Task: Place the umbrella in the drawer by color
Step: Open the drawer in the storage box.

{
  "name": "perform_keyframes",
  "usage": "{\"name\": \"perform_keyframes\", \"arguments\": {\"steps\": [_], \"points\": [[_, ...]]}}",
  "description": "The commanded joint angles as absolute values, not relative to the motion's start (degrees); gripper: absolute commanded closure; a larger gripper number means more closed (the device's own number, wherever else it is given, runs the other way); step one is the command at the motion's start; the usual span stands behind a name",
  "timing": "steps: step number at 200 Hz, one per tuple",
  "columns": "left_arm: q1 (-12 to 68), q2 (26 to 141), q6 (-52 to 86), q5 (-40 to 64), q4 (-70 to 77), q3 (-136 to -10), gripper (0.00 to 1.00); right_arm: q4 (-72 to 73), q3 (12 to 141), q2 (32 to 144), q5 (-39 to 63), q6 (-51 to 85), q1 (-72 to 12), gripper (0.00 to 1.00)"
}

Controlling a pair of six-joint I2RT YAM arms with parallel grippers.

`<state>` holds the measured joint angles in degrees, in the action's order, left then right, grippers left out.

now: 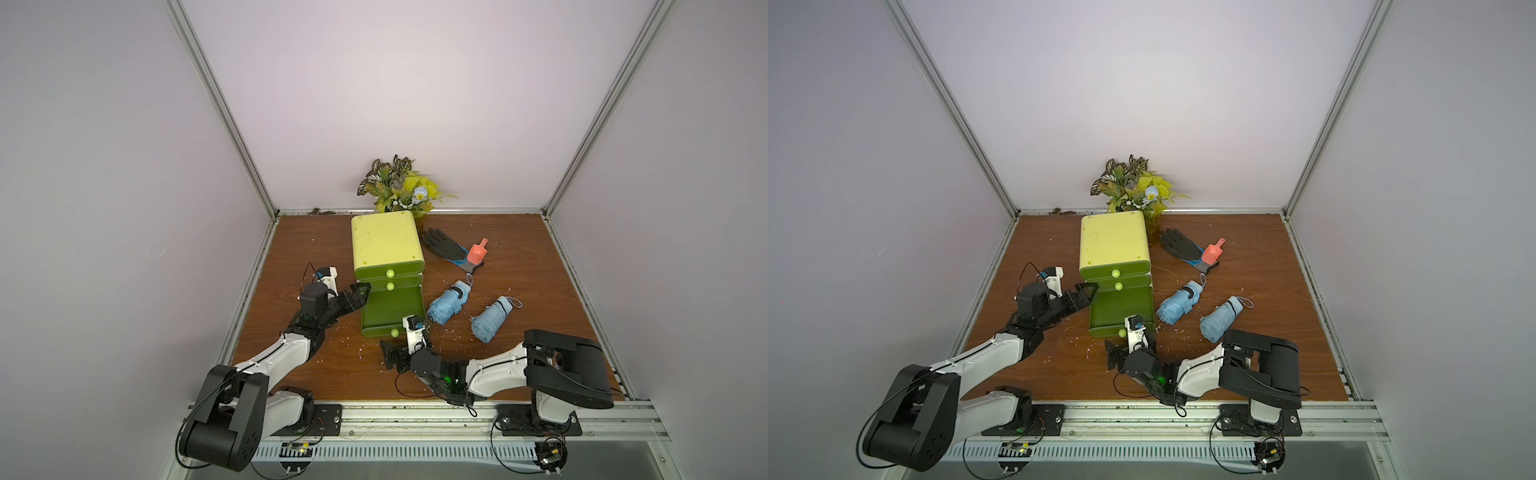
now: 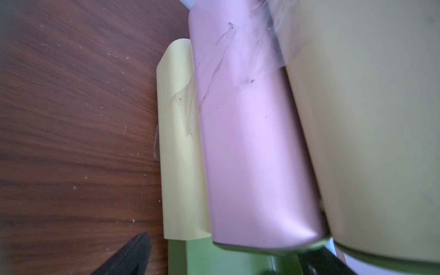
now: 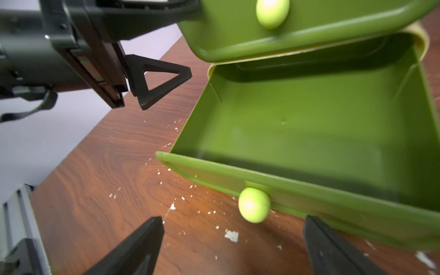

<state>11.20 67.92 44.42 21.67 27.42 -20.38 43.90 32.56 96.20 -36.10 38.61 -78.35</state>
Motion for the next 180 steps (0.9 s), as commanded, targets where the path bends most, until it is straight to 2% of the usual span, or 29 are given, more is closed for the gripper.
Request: {"name": "perform_keyframes", "arguments": {"steps": [1, 29, 56, 67, 89, 101, 136, 150, 180], "points": [[10.7, 66.6, 44.8, 20.8, 27.4, -23.3, 0.01, 38.8, 33.6, 91.9, -40.5, 33.5, -78.7, 0.01], [10.7, 64.4, 45.0, 21.2, 26.3, -23.4, 0.01, 34.0, 33.3, 86.2, -46.8, 30.4, -78.7, 0.01], [10.7, 59.7, 44.7, 21.6, 22.8, -24.0, 0.01, 25.4, 32.9, 77.9, -56.8, 28.7, -77.9, 0.01], [10.7, 57.3, 44.5, 22.1, 21.1, -24.4, 0.01, 22.0, 33.0, 74.2, -56.7, 26.5, -76.4, 0.01], [10.7, 52.6, 44.5, 24.7, 17.6, -25.9, 0.01, 12.7, 33.3, 67.2, -48.6, 25.7, -69.4, 0.01], [10.7, 49.9, 44.3, 26.8, 15.3, -27.5, 0.01, 8.6, 32.1, 63.6, -40.9, 29.4, -62.4, 0.01], [10.7, 43.1, 39.7, 30.6, 7.7, -32.4, 0.01, 11.5, 25.6, 58.3, -20.1, 33.9, -44.1, 0.02], [10.7, 41.5, 35.4, 31.1, 1.9, -35.0, 0.01, 13.1, 25.8, 60.3, -14.4, 34.3, -40.9, 0.06], [10.7, 38.3, 24.4, 27.3, -12.5, -38.7, 0.01, 18.3, 26.7, 66.6, -10.2, 38.4, -40.3, 0.14]]}}
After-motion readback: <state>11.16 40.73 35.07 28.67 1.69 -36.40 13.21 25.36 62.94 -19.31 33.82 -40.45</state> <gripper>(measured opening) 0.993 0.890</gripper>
